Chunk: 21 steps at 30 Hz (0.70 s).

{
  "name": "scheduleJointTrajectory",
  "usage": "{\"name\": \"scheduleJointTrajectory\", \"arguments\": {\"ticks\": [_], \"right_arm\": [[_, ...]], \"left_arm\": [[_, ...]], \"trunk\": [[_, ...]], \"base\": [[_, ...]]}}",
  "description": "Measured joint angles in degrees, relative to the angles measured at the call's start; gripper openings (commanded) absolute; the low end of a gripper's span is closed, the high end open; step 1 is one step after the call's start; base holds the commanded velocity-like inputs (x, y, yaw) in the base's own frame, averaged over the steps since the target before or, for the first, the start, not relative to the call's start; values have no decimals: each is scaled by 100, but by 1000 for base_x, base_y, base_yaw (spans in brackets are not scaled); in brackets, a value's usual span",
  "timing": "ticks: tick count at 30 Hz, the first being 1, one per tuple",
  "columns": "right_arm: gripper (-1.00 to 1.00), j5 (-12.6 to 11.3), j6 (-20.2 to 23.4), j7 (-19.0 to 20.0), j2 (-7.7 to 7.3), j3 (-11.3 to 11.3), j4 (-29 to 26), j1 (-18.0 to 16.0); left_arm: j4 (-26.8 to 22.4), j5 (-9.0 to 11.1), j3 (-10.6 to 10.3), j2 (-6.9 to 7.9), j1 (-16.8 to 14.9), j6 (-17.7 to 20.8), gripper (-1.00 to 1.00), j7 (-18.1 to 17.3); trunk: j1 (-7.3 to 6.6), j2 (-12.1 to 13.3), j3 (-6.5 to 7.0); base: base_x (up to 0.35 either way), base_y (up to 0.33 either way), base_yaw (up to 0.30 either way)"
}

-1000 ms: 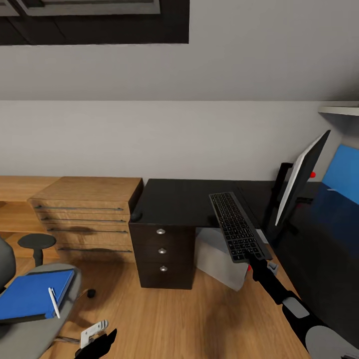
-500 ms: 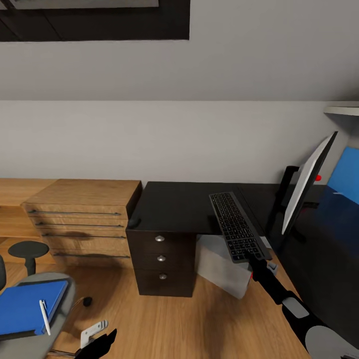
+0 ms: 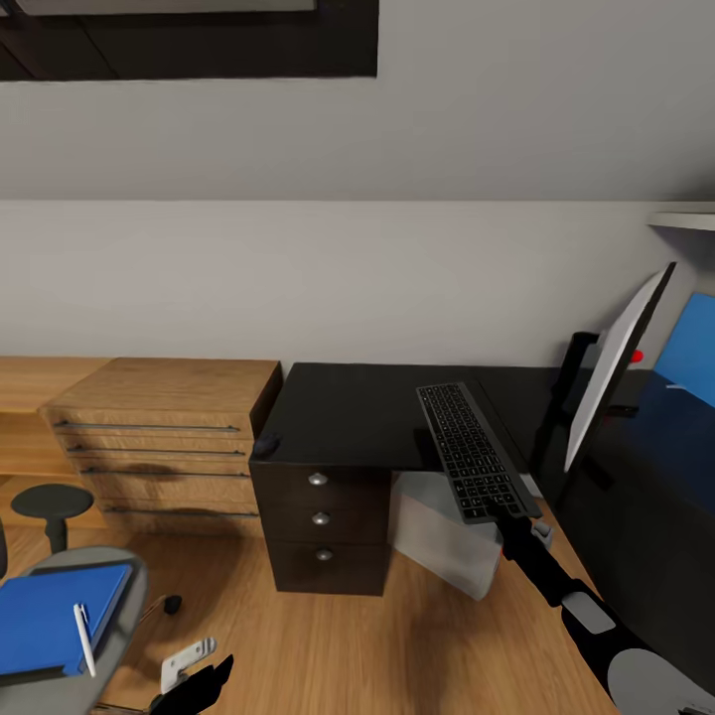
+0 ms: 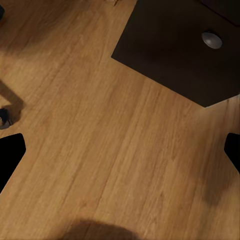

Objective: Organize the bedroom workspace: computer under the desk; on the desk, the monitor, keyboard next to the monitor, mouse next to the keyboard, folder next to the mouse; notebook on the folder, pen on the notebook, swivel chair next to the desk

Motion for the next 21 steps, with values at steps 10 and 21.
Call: {"name": "scheduleJointTrajectory", "arguments": {"ticks": [10, 21], "right_arm": [[-100, -2, -4, -1, -3, 1, -3, 0], [-100, -2, -6, -1, -14, -2, -3, 0]], "left_arm": [[0, -8, 0, 1, -1, -1, 100, 0], [0, -9, 0, 1, -1, -8, 100, -7]], "trunk": [[1, 0, 0], [2, 0, 0]], "base": [[83, 0, 0], [160, 0, 0]]}}
